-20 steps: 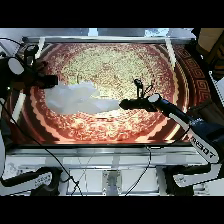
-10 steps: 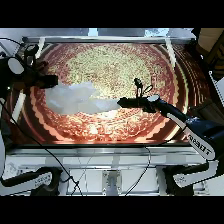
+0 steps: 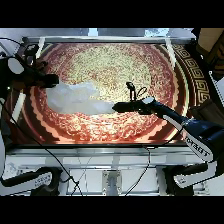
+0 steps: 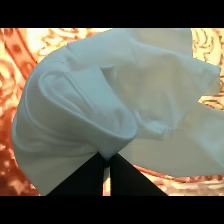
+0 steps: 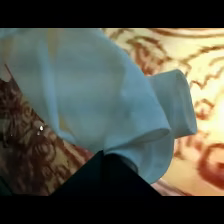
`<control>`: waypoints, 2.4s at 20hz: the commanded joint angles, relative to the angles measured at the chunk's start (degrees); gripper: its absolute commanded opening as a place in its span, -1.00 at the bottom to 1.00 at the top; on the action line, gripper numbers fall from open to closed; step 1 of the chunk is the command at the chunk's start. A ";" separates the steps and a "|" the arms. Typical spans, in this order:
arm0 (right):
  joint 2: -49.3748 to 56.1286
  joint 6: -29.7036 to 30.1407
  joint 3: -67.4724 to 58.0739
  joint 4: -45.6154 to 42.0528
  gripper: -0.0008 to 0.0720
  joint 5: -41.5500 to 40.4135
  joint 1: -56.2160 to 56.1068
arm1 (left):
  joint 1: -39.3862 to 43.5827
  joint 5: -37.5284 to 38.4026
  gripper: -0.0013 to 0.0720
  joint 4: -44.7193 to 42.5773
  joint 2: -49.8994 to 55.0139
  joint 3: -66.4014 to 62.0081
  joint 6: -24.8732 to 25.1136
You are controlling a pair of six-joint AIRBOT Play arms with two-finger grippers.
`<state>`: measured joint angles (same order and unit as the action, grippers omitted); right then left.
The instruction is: Fold the shirts.
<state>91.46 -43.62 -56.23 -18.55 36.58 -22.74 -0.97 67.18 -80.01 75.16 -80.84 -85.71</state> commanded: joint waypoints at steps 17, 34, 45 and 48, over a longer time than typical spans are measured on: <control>-35.10 -33.31 -26.53 -68.85 -0.91 8.57 27.28 | -0.20 -1.14 -0.93 2.62 -3.78 -35.23 7.02; -62.69 -33.09 -26.53 -61.02 -0.91 44.41 29.86 | -0.11 20.31 -0.93 -0.76 -19.61 -35.47 6.62; -52.87 -33.14 -8.76 -69.02 -0.91 45.24 29.88 | -0.11 20.85 -0.93 -0.98 -11.93 -13.16 8.98; -46.18 -33.11 -0.59 -66.16 -0.86 40.74 29.86 | -0.11 19.91 -0.93 -0.57 -6.56 0.42 8.96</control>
<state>39.55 -76.75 -64.25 -84.55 80.07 7.11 -1.10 86.83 -80.95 64.05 -91.77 -76.90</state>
